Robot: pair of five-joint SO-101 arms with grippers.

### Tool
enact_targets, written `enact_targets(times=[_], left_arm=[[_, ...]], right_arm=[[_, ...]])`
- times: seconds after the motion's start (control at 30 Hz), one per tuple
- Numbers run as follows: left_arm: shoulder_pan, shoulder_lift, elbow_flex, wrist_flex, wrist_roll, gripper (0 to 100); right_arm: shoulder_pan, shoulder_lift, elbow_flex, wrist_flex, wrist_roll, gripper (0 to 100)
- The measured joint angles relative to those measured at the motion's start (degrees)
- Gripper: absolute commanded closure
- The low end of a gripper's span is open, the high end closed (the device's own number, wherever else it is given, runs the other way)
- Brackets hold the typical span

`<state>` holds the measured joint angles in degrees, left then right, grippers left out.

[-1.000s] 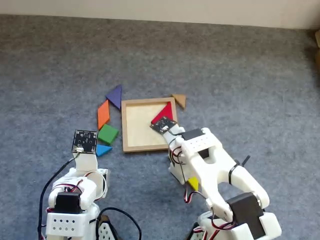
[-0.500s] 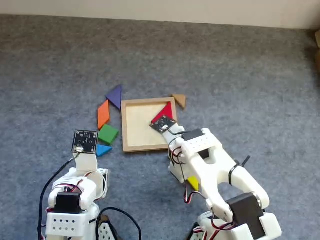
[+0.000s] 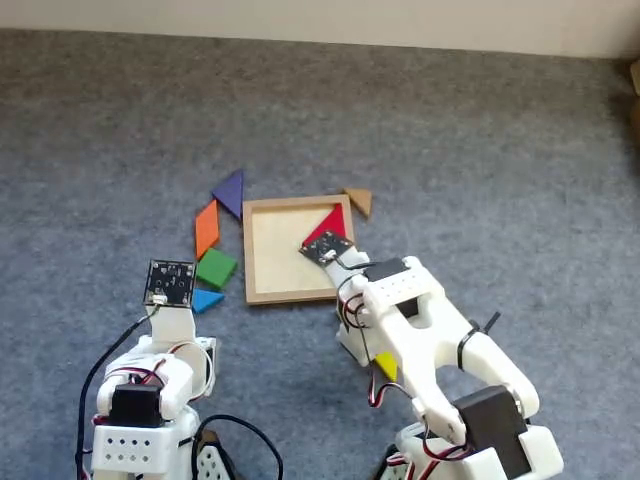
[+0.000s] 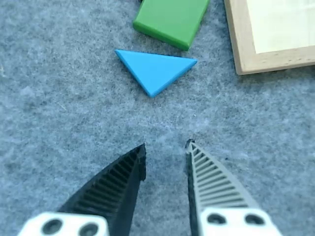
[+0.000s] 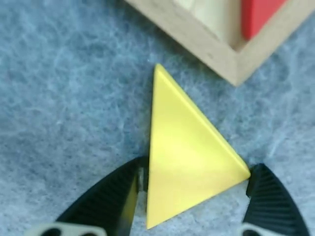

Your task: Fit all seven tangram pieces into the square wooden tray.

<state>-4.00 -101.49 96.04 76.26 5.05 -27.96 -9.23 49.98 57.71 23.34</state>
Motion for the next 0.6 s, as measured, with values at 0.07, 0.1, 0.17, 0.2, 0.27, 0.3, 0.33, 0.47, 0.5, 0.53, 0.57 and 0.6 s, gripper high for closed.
enact_targets(times=[0.07,0.1,0.17,0.2,0.27,0.3,0.33,0.47,0.5,0.53,0.57,0.6], left_arm=[[0.0,0.0,0.0,0.0,0.0,86],[0.0,0.0,0.0,0.0,0.0,86],[0.0,0.0,0.0,0.0,0.0,86],[0.0,0.0,0.0,0.0,0.0,86],[0.0,0.0,0.0,0.0,0.0,86],[0.0,0.0,0.0,0.0,0.0,86],[0.0,0.0,0.0,0.0,0.0,86],[0.0,0.0,0.0,0.0,0.0,86],[0.0,0.0,0.0,0.0,0.0,86],[0.0,0.0,0.0,0.0,0.0,86],[0.0,0.0,0.0,0.0,0.0,86],[0.0,0.0,0.0,0.0,0.0,86]], right_arm=[[0.0,0.0,0.1,-1.1,0.0,69.9],[0.0,0.0,0.1,-1.8,0.0,69.9],[0.0,0.0,0.2,-2.1,0.1,69.9],[0.0,0.0,0.2,-2.1,0.1,69.9],[0.0,0.0,0.4,-2.2,0.1,69.9],[0.0,0.0,0.5,-2.2,0.1,70.1],[0.0,0.0,0.5,-2.2,0.1,70.1],[0.0,0.0,0.6,-2.7,0.1,70.3],[0.0,0.0,0.6,-2.7,0.1,71.1],[0.0,0.0,0.6,-2.7,0.1,73.1],[0.0,-0.1,0.6,-2.7,0.1,75.9],[0.0,-0.1,0.6,-2.8,0.1,78.3]])
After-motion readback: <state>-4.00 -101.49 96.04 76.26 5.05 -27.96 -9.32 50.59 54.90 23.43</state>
